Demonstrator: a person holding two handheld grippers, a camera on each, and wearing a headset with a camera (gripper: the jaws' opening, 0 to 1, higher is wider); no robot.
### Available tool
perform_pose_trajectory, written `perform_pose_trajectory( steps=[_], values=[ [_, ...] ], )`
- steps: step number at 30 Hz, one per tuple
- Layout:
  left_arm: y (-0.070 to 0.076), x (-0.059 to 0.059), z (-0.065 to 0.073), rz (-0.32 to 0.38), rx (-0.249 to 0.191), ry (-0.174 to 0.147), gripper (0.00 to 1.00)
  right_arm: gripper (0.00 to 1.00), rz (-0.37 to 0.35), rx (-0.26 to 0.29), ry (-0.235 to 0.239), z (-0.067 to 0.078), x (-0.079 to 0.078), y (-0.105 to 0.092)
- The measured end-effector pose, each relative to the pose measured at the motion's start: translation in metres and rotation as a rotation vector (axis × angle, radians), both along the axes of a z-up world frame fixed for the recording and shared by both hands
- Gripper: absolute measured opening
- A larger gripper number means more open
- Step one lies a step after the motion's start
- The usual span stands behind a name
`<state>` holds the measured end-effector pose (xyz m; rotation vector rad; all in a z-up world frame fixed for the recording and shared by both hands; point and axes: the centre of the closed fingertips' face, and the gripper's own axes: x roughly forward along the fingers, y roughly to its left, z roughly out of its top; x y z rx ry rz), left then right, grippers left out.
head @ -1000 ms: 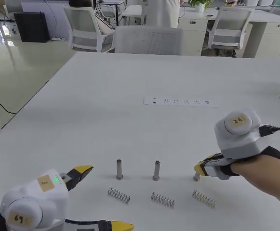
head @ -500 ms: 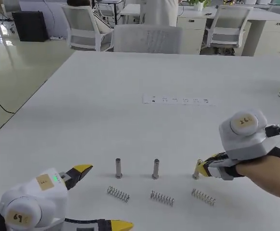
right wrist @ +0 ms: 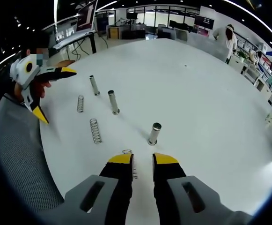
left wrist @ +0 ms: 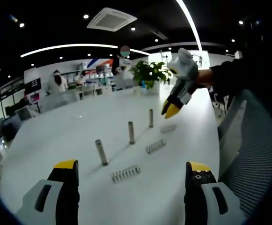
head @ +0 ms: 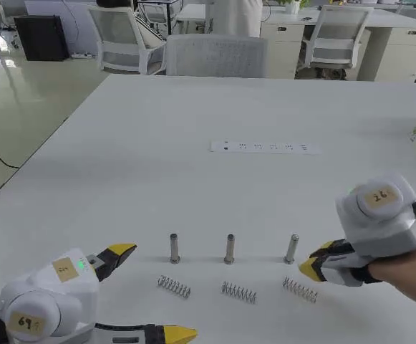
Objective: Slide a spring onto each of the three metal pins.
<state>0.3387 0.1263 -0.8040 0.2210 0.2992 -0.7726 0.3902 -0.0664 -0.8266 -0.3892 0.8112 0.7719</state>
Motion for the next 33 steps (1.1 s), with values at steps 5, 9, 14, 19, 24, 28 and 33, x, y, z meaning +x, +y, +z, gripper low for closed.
perform_pose_trajectory(
  steps=[5,9,14,19,24,28,33],
  values=[
    [-0.001,0.0,0.0,-0.002,0.0,0.0,0.91,0.14,0.039,-0.019,0.035,-0.01,-0.013,-0.001],
    [0.0,0.0,0.0,-0.001,-0.002,-0.001,0.91,0.14,0.058,-0.032,0.063,-0.019,-0.02,-0.002],
    [0.0,0.0,0.0,0.0,-0.002,-0.003,0.91,0.13,0.077,-0.06,0.078,-0.026,-0.023,-0.003],
    [0.0,0.0,0.0,0.001,-0.006,-0.002,0.91,0.13,0.088,-0.075,0.094,-0.032,-0.027,-0.004],
    [0.001,0.0,0.001,0.004,-0.009,-0.002,0.91,0.13,0.097,-0.086,0.102,-0.035,-0.028,-0.005],
    [0.001,0.001,0.001,0.005,-0.012,-0.002,0.91,0.12,0.104,-0.089,0.104,-0.035,-0.028,-0.004],
    [0.001,0.001,0.001,0.005,-0.014,0.0,0.91,0.11,0.111,-0.1,0.104,-0.038,-0.028,-0.005]
  ],
)
